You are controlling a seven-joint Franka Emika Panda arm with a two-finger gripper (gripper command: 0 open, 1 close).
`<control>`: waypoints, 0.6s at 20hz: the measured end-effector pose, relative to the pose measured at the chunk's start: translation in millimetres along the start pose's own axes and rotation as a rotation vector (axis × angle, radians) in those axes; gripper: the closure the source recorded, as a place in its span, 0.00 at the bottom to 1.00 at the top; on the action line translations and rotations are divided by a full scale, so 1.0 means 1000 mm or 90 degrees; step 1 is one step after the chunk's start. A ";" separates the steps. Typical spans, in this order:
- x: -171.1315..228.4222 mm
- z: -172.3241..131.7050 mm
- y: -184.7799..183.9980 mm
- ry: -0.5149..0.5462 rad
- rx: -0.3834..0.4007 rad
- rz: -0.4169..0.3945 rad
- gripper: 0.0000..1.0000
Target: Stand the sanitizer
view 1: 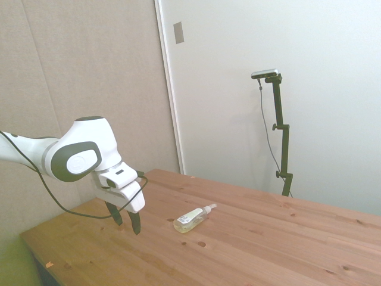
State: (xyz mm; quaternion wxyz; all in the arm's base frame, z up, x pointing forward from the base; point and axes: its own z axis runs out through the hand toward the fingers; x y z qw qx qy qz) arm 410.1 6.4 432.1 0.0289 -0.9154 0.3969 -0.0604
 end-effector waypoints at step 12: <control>0.101 -0.015 -0.044 0.049 0.022 0.069 0.00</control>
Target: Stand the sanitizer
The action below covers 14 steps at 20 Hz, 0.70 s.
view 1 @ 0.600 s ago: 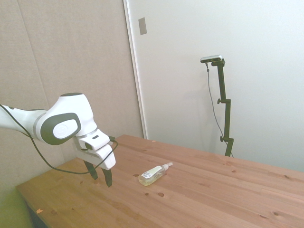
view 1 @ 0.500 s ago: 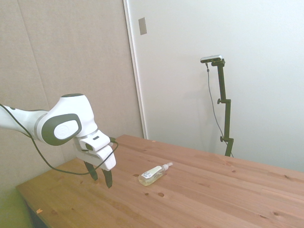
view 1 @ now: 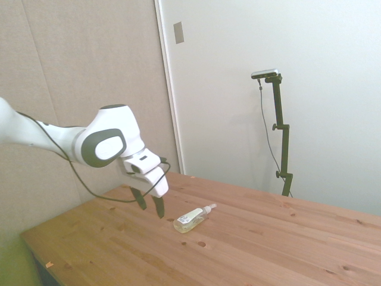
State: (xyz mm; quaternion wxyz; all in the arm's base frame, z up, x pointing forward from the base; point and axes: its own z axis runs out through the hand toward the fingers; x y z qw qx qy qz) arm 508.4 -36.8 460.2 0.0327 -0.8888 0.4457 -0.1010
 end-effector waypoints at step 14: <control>0.095 0.075 -0.126 0.014 -0.014 0.066 0.00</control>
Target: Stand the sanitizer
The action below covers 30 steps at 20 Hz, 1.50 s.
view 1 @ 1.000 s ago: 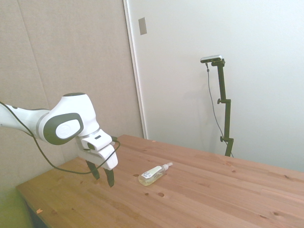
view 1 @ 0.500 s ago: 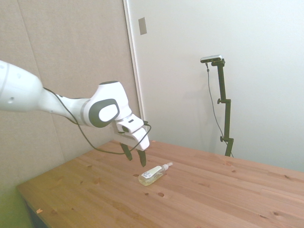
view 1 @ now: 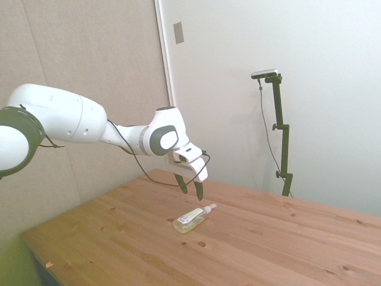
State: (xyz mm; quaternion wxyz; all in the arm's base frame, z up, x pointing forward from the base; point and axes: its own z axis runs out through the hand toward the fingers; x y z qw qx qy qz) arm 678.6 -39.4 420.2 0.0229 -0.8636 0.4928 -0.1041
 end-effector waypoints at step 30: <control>0.052 0.073 0.000 -0.004 -0.058 0.062 1.00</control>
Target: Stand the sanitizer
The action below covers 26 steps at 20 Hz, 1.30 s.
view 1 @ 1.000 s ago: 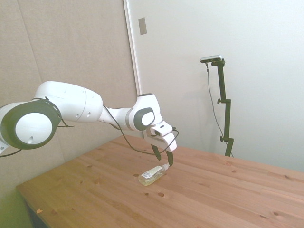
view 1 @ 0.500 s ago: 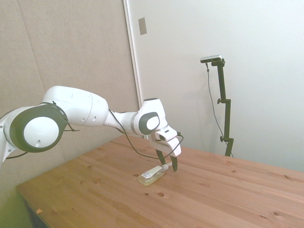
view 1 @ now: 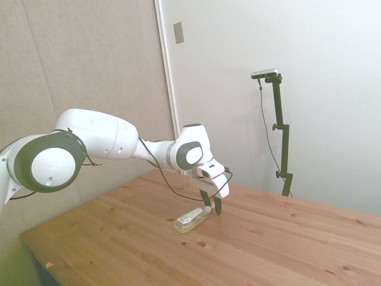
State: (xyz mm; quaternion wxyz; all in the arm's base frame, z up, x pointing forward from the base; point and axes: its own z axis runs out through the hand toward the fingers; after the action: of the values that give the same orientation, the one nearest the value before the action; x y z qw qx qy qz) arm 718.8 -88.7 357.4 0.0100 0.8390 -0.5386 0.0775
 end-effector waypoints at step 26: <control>-0.020 -0.098 0.009 0.233 0.136 0.184 1.00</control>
State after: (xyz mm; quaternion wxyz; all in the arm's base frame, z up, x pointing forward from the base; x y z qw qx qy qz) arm 690.5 -64.5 451.0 0.0078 0.7215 -0.6309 0.2853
